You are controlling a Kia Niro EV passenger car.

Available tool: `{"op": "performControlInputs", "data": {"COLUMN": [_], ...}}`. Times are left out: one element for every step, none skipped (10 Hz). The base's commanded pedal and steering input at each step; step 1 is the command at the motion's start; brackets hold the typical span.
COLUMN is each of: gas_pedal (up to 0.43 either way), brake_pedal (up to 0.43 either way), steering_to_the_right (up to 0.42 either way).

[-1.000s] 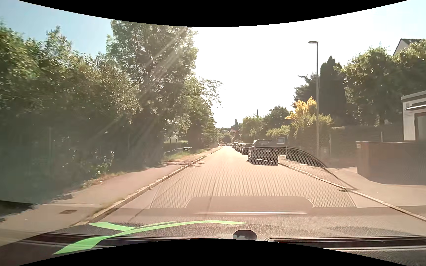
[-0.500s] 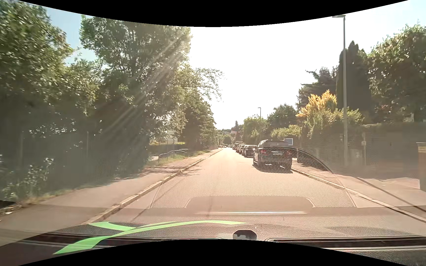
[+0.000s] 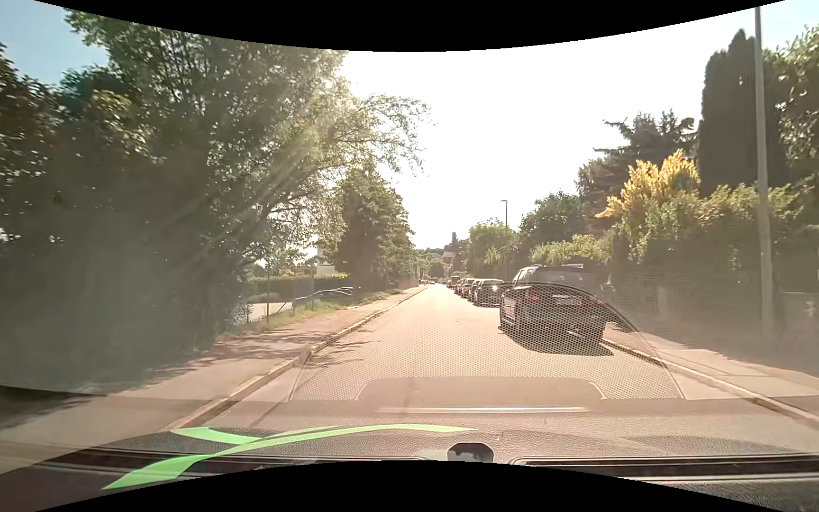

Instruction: Follow the waypoints while adhering to traffic rules and regulations

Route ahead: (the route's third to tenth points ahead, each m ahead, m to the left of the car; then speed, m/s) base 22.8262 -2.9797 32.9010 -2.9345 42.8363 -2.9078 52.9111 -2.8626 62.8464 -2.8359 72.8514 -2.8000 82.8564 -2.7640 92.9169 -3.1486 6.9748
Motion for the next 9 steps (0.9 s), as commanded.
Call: {"op": "performControlInputs", "data": {"gas_pedal": [0.087,0.087,0.079,0.079,0.079,0.079,0.079,0.079,0.087], "brake_pedal": [0.000,0.000,0.000,0.000,0.000,0.000,0.000,0.000,0.000], "steering_to_the_right": [0.002,0.002,0.002,0.002,0.002,0.002,0.006,0.008,0.008]}}
